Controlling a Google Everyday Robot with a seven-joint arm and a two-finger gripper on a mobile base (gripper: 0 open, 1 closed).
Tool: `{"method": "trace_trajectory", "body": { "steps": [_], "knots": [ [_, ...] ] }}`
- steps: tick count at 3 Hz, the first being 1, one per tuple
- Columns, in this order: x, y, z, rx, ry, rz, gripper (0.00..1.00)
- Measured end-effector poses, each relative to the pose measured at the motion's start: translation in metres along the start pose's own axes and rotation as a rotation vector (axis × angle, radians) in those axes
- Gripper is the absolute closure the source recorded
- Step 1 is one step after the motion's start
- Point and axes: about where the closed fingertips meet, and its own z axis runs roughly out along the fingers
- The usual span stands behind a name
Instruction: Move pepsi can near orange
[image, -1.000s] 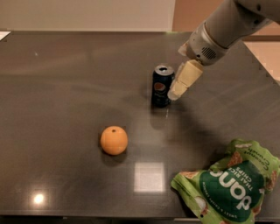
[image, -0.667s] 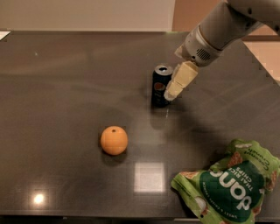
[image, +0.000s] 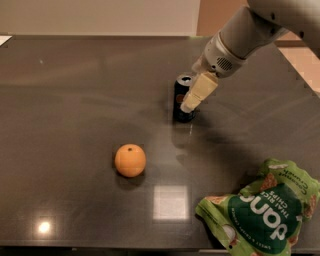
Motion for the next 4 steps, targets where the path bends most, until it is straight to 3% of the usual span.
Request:
{"method": "trace_trajectory", "body": {
  "steps": [2,3,4],
  "knots": [
    [-0.007,0.005,0.004,-0.018,-0.010,-0.011,0.63],
    [-0.009,0.018,-0.002,-0.031,-0.008,-0.051,0.87],
    [-0.013,0.041,-0.012,-0.060,-0.012,-0.118,1.00]
  ]
}}
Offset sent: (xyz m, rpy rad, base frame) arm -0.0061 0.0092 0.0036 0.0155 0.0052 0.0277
